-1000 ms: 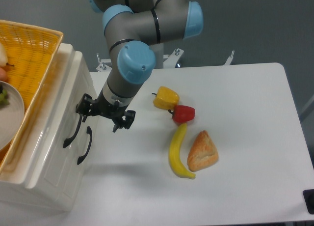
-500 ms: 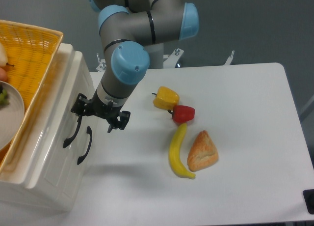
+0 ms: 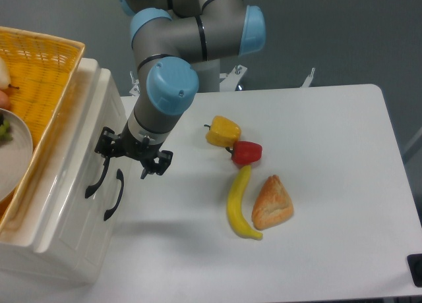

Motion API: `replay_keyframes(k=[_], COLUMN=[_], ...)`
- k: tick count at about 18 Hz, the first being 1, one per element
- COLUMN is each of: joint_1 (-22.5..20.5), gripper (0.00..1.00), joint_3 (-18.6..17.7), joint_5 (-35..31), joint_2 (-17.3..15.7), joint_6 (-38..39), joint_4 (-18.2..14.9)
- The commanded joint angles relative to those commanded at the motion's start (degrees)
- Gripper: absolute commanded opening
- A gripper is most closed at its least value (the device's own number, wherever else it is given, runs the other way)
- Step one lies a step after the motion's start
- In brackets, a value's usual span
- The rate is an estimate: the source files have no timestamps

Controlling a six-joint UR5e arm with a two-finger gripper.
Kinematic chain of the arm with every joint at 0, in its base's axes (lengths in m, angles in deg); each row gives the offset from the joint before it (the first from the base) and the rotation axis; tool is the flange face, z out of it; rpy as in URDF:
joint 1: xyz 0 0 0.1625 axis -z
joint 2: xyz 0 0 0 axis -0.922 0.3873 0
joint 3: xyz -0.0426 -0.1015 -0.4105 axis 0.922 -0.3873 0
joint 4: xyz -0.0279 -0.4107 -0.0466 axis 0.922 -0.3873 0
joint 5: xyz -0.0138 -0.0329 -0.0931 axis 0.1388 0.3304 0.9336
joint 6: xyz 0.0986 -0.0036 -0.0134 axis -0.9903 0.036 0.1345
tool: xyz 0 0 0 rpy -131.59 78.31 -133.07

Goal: Slide open the top white drawer
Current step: 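Lower the gripper onto the upper drawer's black handle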

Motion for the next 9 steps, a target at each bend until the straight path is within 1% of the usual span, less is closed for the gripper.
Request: replay_keyframes(k=[9], joint_1=[0.8], gripper=[0.84], joint_3=[0.0], joint_5=[-0.2], joint_2=[0.3], joint_6=[0.6], joint_4=[0.0])
